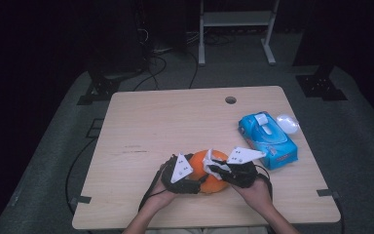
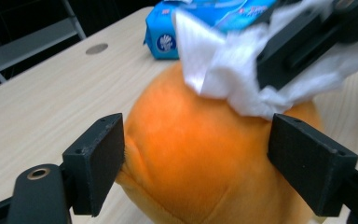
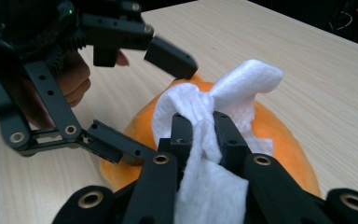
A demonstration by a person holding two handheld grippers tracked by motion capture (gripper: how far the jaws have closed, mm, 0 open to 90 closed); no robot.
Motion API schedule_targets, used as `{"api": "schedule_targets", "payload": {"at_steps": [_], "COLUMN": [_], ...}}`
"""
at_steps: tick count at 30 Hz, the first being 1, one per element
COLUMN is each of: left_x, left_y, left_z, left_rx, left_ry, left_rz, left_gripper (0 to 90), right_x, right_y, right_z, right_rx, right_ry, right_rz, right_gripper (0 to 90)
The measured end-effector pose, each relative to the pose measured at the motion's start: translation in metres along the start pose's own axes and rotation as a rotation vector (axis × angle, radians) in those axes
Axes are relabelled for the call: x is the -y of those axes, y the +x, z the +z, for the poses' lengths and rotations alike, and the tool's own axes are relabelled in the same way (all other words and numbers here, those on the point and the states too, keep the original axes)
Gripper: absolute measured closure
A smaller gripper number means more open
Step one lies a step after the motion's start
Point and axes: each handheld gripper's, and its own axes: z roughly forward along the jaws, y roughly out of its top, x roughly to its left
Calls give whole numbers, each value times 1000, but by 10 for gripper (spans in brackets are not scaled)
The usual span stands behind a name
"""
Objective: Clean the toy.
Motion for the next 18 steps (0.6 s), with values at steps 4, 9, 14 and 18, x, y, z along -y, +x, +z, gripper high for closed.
{"api": "schedule_targets", "payload": {"at_steps": [4, 9, 14, 18], "left_x": [3, -7, 1, 3], "left_y": [0, 0, -3, 1], "left_z": [1, -1, 5, 4], "left_rx": [15, -8, 24, 25], "left_ry": [15, -30, -9, 7], "left_rz": [-23, 29, -2, -24], "left_gripper": [251, 180, 228, 245], "right_x": [8, 14, 6, 17], "right_y": [-17, -25, -9, -31], "right_z": [-8, -12, -7, -12], "right_rx": [52, 75, 36, 81], "right_ry": [0, -3, -10, -12], "right_rz": [60, 95, 39, 122], "right_gripper": [794, 799, 799, 799]}}
